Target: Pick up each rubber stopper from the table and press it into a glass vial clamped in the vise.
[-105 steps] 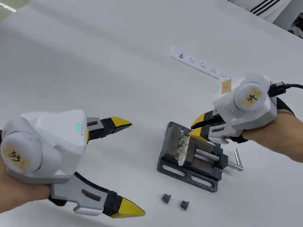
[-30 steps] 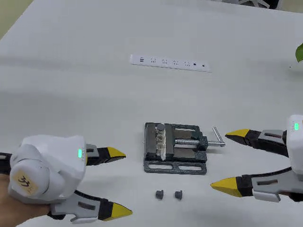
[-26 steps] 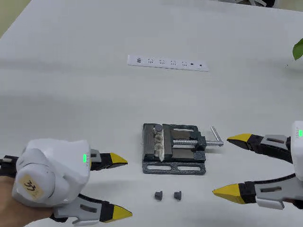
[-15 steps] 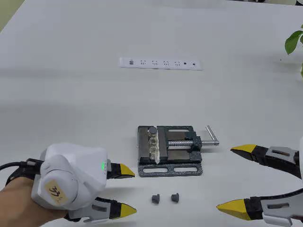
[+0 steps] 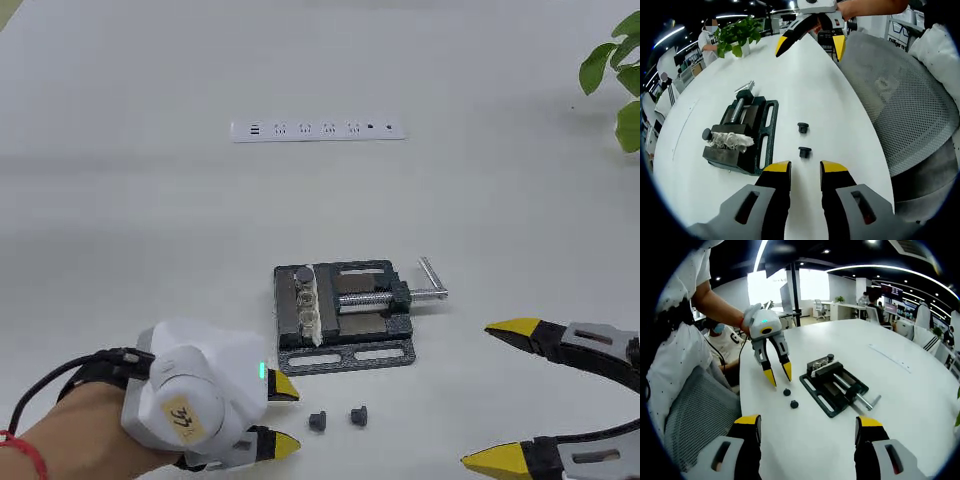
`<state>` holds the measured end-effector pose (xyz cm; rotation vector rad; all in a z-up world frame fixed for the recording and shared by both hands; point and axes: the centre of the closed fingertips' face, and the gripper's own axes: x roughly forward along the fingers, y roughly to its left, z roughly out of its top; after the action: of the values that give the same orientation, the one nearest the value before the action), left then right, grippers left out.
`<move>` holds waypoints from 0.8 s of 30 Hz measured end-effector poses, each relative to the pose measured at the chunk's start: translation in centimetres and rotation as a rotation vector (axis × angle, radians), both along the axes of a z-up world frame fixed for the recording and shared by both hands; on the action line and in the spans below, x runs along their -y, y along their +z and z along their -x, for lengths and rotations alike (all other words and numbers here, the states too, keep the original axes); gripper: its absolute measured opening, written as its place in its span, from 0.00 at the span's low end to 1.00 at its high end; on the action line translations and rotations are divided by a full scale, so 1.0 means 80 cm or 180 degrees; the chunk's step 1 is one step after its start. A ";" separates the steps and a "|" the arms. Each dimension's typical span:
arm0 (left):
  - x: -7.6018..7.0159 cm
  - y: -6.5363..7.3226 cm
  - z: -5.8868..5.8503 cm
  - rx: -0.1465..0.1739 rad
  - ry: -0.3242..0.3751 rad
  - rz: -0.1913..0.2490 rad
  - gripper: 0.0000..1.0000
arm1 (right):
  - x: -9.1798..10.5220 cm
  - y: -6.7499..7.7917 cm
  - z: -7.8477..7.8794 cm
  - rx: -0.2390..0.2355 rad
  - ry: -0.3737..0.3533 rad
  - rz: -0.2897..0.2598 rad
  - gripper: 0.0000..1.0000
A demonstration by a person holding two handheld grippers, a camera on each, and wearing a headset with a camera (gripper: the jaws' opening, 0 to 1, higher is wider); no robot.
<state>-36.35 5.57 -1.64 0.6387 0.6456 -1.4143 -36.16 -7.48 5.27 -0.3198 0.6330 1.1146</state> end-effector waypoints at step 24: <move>0.018 -0.021 -0.002 -0.0043 -0.0067 -0.0156 0.08 | 0.011 -0.002 0.002 -0.0023 -0.0100 -0.0007 0.73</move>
<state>-36.16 4.12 -3.29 0.6767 0.6877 -1.4270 -36.31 -8.39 5.07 -0.3030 0.6411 1.0867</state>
